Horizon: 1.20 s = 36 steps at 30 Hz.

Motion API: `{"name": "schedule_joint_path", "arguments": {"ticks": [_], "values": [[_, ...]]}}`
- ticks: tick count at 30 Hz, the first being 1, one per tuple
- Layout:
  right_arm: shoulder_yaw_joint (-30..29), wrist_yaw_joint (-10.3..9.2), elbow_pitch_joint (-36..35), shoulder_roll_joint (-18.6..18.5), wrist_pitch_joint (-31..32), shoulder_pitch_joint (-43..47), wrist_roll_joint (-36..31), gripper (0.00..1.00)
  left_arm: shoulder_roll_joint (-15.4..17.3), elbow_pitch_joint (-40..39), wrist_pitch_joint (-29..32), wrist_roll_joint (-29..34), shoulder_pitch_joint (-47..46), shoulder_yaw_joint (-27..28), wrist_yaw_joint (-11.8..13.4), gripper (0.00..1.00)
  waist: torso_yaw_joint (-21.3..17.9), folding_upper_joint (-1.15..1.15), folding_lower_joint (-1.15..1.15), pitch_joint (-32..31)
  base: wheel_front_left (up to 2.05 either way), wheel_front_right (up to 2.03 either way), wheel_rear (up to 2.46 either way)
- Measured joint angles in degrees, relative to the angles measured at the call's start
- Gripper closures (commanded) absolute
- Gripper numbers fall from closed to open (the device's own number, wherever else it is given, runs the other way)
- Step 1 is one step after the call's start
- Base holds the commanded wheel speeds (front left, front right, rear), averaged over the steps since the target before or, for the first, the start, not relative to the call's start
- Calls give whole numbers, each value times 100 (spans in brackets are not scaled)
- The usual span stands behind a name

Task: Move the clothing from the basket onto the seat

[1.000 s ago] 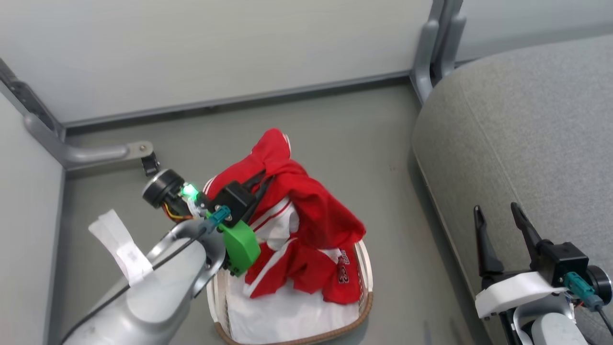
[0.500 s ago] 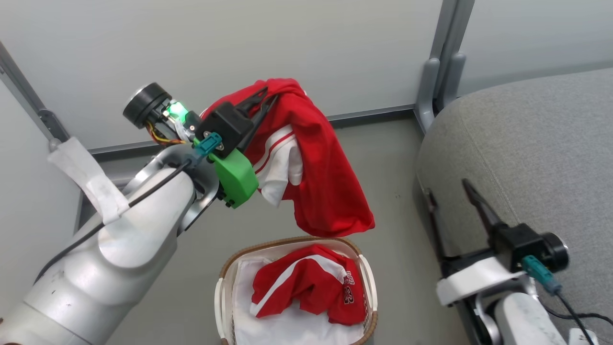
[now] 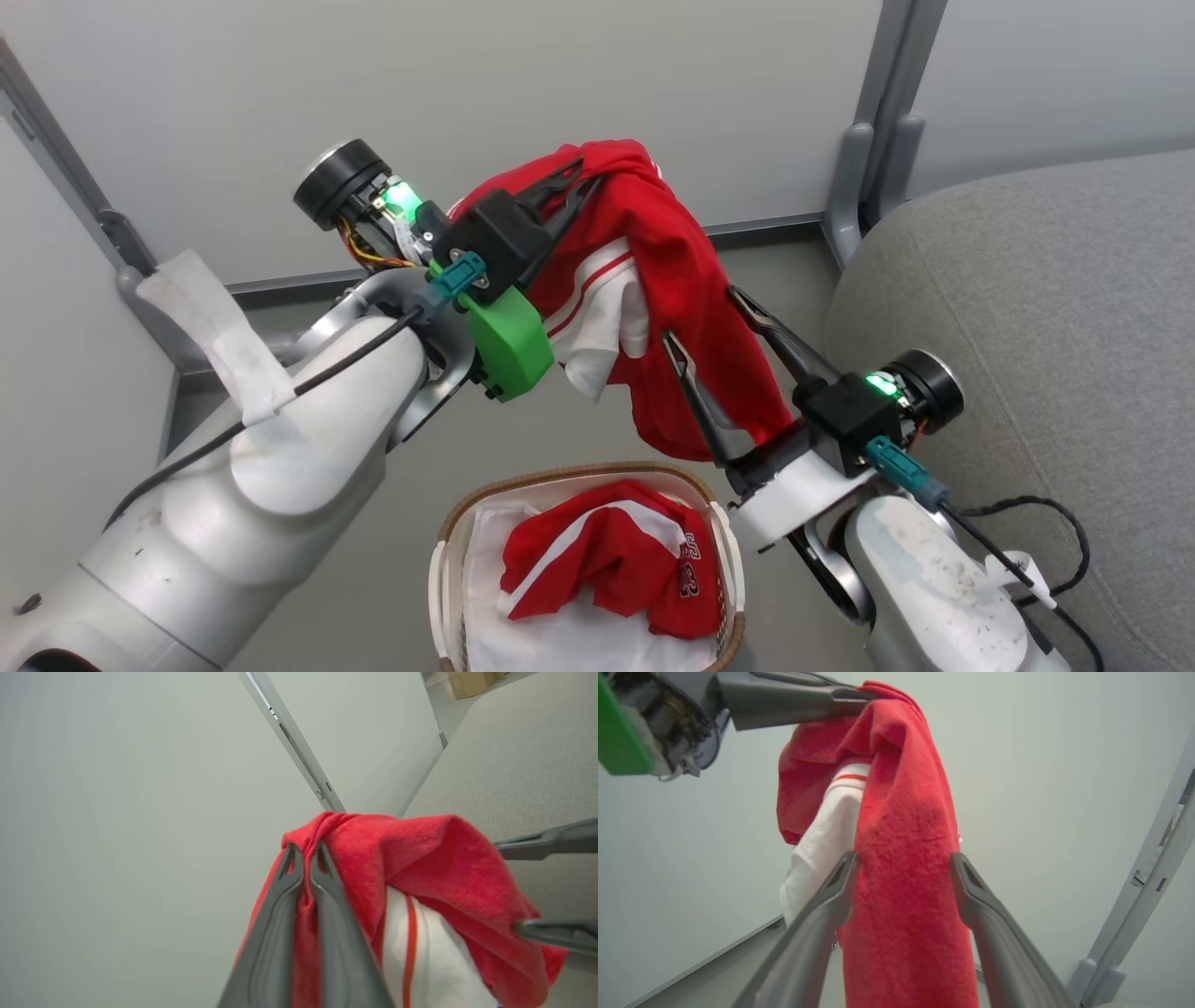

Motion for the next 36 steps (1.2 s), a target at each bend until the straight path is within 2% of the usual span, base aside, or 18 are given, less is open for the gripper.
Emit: {"name": "schedule_joint_path", "arguments": {"ticks": [12,13,14,15,16,23,24,25,26,28,36], "values": [[198,0,844,-2,0,-521,-59,0,-124,-330,5,-126,-7,-299,-9,100,204,0,0,-61,0,0,0],[197,0,934,0,0,-544,-48,24,-127,-366,10,-154,-4,-318,-9,100,221,0,0,-67,0,0,0],[199,0,1006,-1,0,-570,-26,54,-130,-396,26,-177,7,-332,-9,100,236,0,0,-72,0,0,0],[211,0,1071,-2,0,-583,-15,75,-126,-420,31,-183,24,-348,-9,100,250,0,0,-76,0,0,0],[222,0,1107,-1,0,-587,-11,100,-122,-437,33,-211,43,-361,-9,100,260,0,0,-78,0,0,0],[187,0,1107,-1,0,-669,27,100,-55,-508,-52,-466,393,-241,141,100,260,0,0,-62,0,0,0],[168,0,1089,-1,0,-669,26,100,-41,-504,-103,-541,477,-204,169,95,253,0,0,-59,0,0,0],[147,0,1068,-2,0,-669,24,100,-25,-495,-147,-622,571,-171,197,78,244,0,0,-56,0,0,0],[126,0,1049,-2,0,-669,18,100,-16,-492,-164,-672,651,-138,222,68,238,0,0,-53,0,0,0],[46,0,996,-1,0,-669,5,100,-4,-493,-281,-803,849,-49,302,0,224,0,0,-41,0,0,0],[-372,0,856,-2,0,-645,-91,100,-15,-510,-652,-1234,1622,178,597,0,210,0,0,8,0,0,0]]}}
